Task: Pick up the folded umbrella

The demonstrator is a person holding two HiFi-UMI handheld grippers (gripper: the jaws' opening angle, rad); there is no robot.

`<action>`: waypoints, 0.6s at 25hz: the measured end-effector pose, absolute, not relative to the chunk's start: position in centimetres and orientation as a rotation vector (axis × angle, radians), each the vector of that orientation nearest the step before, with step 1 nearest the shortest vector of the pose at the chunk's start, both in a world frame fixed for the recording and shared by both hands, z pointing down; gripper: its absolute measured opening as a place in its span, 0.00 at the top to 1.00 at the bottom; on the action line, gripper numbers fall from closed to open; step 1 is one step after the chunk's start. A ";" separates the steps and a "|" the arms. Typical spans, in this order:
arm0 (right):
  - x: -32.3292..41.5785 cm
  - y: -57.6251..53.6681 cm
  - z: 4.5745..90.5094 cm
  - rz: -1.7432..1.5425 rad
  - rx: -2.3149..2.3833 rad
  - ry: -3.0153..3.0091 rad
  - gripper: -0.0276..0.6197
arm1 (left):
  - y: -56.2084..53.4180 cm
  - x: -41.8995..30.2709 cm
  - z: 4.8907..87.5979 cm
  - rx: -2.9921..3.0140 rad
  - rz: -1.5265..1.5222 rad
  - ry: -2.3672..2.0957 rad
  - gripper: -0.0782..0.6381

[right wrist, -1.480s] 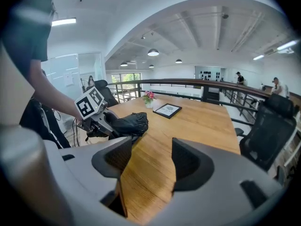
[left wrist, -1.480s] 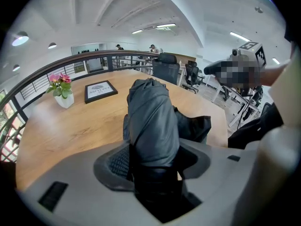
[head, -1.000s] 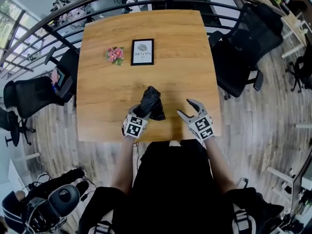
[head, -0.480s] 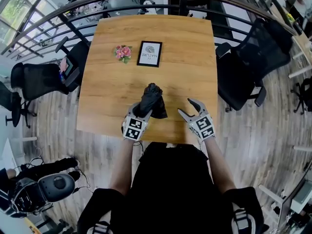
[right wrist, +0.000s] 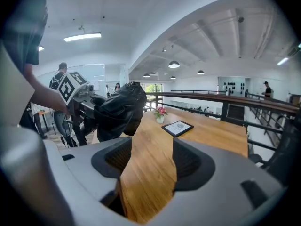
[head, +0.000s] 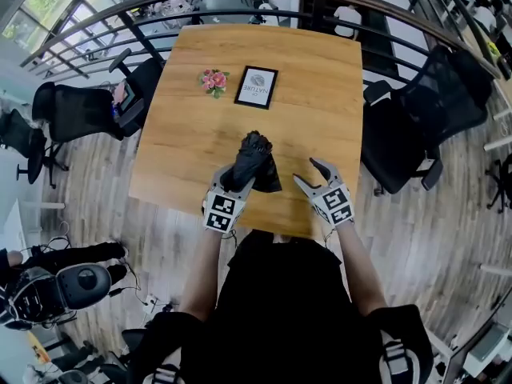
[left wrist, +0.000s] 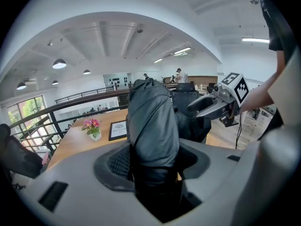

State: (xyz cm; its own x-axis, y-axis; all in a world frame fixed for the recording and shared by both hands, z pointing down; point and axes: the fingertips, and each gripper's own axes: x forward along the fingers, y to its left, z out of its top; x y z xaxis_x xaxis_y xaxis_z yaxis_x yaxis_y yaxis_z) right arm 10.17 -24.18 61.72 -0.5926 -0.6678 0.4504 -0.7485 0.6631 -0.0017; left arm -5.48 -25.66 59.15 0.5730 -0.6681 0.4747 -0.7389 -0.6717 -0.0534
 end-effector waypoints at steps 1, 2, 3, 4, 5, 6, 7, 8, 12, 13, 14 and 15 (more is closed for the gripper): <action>10.1 -24.1 61.6 0.265 1.100 -2.470 0.52 | -25.4 -5.5 59.0 2.649 0.701 -1.203 0.53; 10.0 -24.0 61.5 0.264 1.092 -2.476 0.52 | -25.1 -5.5 58.8 2.646 0.698 -1.212 0.53; 9.9 -24.0 61.4 0.263 1.086 -2.483 0.52 | -24.8 -5.5 58.5 2.642 0.695 -1.220 0.53; 9.9 -24.0 61.3 0.262 1.083 -2.489 0.52 | -24.5 -5.5 58.3 2.637 0.695 -1.230 0.53; 9.9 -24.1 61.3 0.261 1.082 -2.493 0.52 | -24.3 -5.6 58.1 2.633 0.696 -1.240 0.53; 10.0 -24.1 61.4 0.261 1.079 -2.494 0.53 | -24.1 -5.6 57.9 2.628 0.696 -1.250 0.53; 10.0 -24.0 61.4 0.265 1.075 -2.495 0.53 | -23.8 -5.7 57.7 2.624 0.694 -1.261 0.54; 10.1 -23.9 61.5 0.270 1.069 -2.494 0.53 | -23.5 -5.7 57.5 2.619 0.690 -1.273 0.54; 10.8 -23.2 62.3 0.285 1.048 -2.499 0.55 | -22.3 -5.3 57.2 2.599 0.680 -1.320 0.54; 11.0 -23.0 62.4 0.285 1.043 -2.502 0.55 | -22.0 -5.1 57.1 2.597 0.680 -1.331 0.54; 11.2 -22.9 62.5 0.284 1.038 -2.507 0.55 | -21.8 -4.9 57.0 2.595 0.677 -1.341 0.54; 11.3 -22.7 62.5 0.282 1.033 -2.510 0.55 | -21.5 -4.8 56.9 2.593 0.673 -1.350 0.54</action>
